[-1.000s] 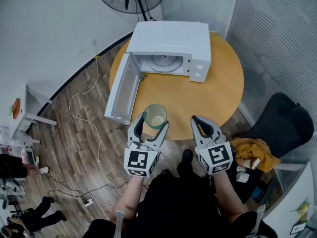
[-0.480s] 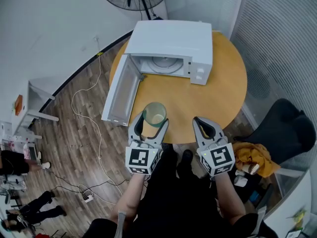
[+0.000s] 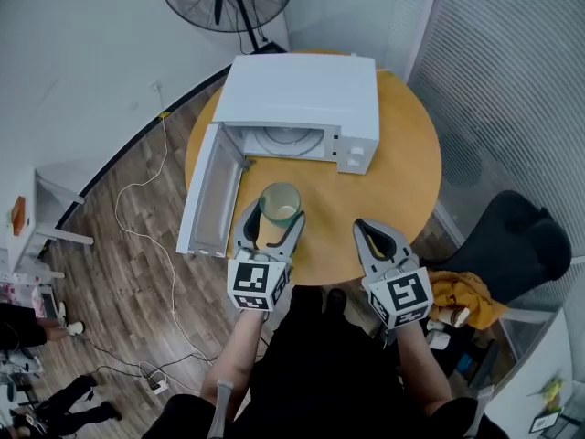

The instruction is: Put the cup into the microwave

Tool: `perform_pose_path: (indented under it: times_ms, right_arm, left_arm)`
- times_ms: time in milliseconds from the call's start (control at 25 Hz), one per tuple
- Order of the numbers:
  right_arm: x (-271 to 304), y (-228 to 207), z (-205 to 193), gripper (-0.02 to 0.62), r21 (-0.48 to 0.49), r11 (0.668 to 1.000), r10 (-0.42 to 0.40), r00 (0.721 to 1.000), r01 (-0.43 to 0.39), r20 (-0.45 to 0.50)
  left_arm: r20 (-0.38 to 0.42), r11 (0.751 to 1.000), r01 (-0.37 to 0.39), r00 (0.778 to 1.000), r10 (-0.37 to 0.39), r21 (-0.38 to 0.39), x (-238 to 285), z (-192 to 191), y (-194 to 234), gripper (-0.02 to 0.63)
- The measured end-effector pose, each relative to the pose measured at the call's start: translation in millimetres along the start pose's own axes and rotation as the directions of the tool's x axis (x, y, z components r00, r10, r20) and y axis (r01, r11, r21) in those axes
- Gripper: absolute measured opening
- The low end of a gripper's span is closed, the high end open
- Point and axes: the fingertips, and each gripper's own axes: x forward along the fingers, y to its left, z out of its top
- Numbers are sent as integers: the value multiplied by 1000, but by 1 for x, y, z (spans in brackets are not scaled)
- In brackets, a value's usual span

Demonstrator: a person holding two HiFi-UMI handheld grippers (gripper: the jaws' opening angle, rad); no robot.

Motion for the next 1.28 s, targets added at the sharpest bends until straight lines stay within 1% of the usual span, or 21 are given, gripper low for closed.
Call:
perform_pose_path:
  times_ms: [200, 360, 600, 960, 1280]
  right_arm:
    - [19, -11, 18, 11, 6, 999, -34, 999, 34, 33]
    - [38, -14, 20, 11, 14, 998, -61, 998, 60, 25]
    - [65, -18, 14, 11, 28, 996, -89, 996, 89, -2]
    - [96, -30, 3, 11, 50, 987, -149, 987, 152, -59]
    - [112, -35, -9, 11, 67, 982, -168, 980, 176, -106]
  left_arm:
    - [8, 999, 37, 999, -37, 20, 33, 8, 18, 333]
    - [-4, 998, 65, 998, -65, 20, 58, 3, 32, 333]
    - [-27, 993, 98, 995, -97, 71, 101, -27, 50, 333]
    - [-31, 987, 133, 991, -131, 85, 166, -71, 79, 333]
    - [-52, 986, 143, 989, -139, 80, 214, -105, 101, 333]
